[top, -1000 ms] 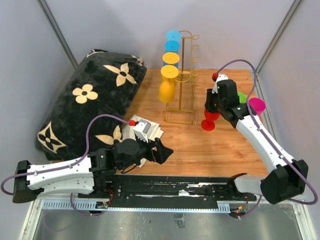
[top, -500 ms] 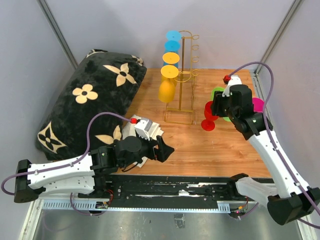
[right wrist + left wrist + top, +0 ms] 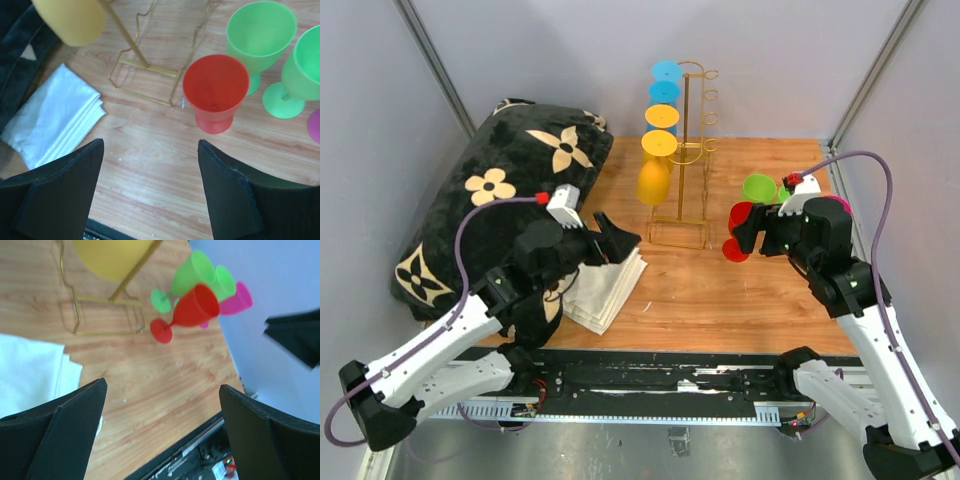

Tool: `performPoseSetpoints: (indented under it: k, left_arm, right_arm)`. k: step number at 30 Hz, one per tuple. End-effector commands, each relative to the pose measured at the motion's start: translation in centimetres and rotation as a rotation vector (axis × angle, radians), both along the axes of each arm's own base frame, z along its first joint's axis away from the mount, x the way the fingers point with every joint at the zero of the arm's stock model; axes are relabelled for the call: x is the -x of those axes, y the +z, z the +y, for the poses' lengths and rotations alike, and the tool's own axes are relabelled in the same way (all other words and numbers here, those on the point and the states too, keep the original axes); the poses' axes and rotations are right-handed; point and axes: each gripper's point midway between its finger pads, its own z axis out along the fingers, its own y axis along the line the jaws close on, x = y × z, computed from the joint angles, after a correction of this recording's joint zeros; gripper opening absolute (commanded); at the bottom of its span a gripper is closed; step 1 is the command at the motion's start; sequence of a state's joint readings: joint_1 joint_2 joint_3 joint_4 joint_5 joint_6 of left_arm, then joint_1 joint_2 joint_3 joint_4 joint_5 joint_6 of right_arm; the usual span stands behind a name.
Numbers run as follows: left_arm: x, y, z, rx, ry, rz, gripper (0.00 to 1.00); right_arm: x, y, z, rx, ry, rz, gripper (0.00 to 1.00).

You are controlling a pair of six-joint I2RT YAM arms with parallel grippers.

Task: Take the wine glass off the wine glass rack
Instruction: Place the wine glass at the center of the board, then pick up the wine glass from the wine rack.

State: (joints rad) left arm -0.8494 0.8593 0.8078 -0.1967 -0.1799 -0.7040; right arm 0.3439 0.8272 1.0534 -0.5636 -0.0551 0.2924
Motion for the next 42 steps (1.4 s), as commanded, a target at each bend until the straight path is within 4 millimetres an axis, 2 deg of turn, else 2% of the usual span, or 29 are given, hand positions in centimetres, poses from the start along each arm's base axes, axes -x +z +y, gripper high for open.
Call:
performPoseSetpoints:
  k: [1, 4, 7, 13, 18, 24, 28, 42]
  left_arm:
    - [-2.0, 5.4, 0.9, 0.121, -0.025, -0.069, 1.00]
    - [-4.2, 6.9, 1.2, 0.158, -0.027, -0.066, 1.00]
    - [-6.5, 8.1, 1.3, 0.180, -0.025, -0.070, 1.00]
    - [-10.0, 10.5, -0.4, 0.190, -0.041, -0.094, 0.98]
    - [-12.8, 12.0, -0.1, 0.244, 0.024, -0.089, 0.95]
    - [-14.9, 12.3, -0.5, 0.294, 0.056, -0.077, 0.88]
    - [-15.7, 11.6, -1.6, 0.299, 0.019, -0.053, 0.78]
    - [-18.8, 11.3, -2.4, 0.327, 0.056, -0.038, 0.66]
  right_arm:
    - [1.6, -0.2, 1.8, -0.111, 0.082, 0.004, 0.79]
    - [2.0, -0.3, 2.1, -0.148, 0.088, 0.002, 0.90]
    - [2.3, -0.1, 2.3, -0.168, 0.097, -0.001, 0.95]
    - [3.0, 0.4, 2.7, -0.204, 0.116, -0.001, 0.99]
    - [3.5, 0.0, 2.5, -0.215, 0.107, 0.004, 0.98]
    - [4.1, -0.5, 2.3, -0.233, 0.095, 0.004, 0.99]
    - [3.9, -1.2, 1.8, -0.208, 0.074, 0.007, 0.99]
    - [3.6, -2.5, 1.3, -0.177, 0.042, 0.040, 0.98]
